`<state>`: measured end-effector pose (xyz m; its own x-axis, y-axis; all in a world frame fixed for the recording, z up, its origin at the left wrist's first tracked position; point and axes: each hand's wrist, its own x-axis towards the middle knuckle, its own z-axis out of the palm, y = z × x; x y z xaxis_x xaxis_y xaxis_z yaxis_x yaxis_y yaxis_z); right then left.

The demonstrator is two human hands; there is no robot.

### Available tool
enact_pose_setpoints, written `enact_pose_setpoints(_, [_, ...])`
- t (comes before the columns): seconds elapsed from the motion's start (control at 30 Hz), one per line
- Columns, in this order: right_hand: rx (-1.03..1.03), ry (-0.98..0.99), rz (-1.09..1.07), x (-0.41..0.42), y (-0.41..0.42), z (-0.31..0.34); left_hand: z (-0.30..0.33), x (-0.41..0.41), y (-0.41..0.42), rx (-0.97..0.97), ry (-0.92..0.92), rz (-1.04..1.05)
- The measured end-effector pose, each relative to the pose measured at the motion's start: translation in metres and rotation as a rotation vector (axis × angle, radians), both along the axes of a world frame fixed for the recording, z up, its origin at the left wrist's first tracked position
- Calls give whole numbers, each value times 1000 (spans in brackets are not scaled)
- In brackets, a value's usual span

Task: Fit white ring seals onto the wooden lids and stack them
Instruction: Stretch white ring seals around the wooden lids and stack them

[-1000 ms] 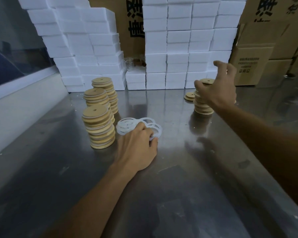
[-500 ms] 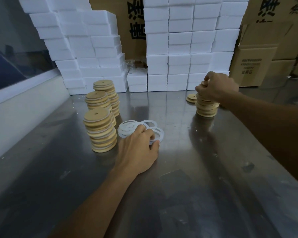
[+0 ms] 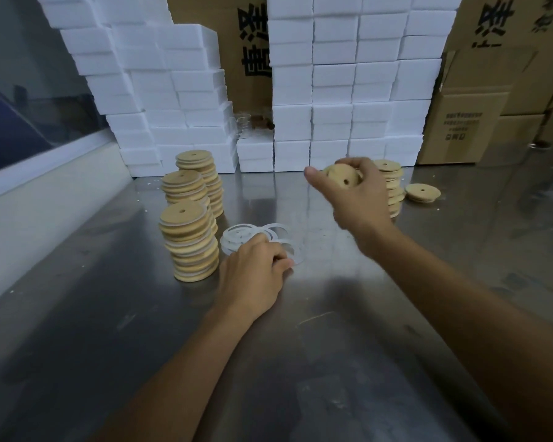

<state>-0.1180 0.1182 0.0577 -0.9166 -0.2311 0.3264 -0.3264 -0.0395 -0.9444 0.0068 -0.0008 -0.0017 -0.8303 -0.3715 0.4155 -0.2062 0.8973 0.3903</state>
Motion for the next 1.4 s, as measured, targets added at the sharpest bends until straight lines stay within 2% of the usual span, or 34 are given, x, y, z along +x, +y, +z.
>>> enact_pose_setpoints(0.17, [-149,-211,47,33,-5,-25,0,1,1,-7,46,-1])
enact_pose_setpoints(0.27, [-144,-289,49,40,0,-41,-2,2,1,-11,56,-12])
enact_pose_setpoints(0.57, [-120,-232,99,39,4,-53,0,7,-1,43,45,-18])
enact_pose_setpoints(0.73, [-161,-206,56,39,4,-56,1,8,2,55,122,-63])
enact_pose_setpoints(0.83, [-181,-179,61,38,4,-57,0,10,1,198,290,-129])
enact_pose_setpoints(1.0, [-202,-187,36,37,3,-55,-1,11,-3,323,335,-157])
enact_pose_setpoints(1.13, [-221,-182,126,42,5,-50,6,9,2,658,467,-120])
enact_pose_setpoints(1.23, [-192,-112,308,47,6,-49,12,11,3,934,456,-91])
enact_pose_setpoints(1.3, [-97,-17,370,51,3,-50,15,13,4,1105,468,-128])
enact_pose_setpoints(1.4, [80,213,352,56,-2,-56,16,13,7,1198,492,-160])
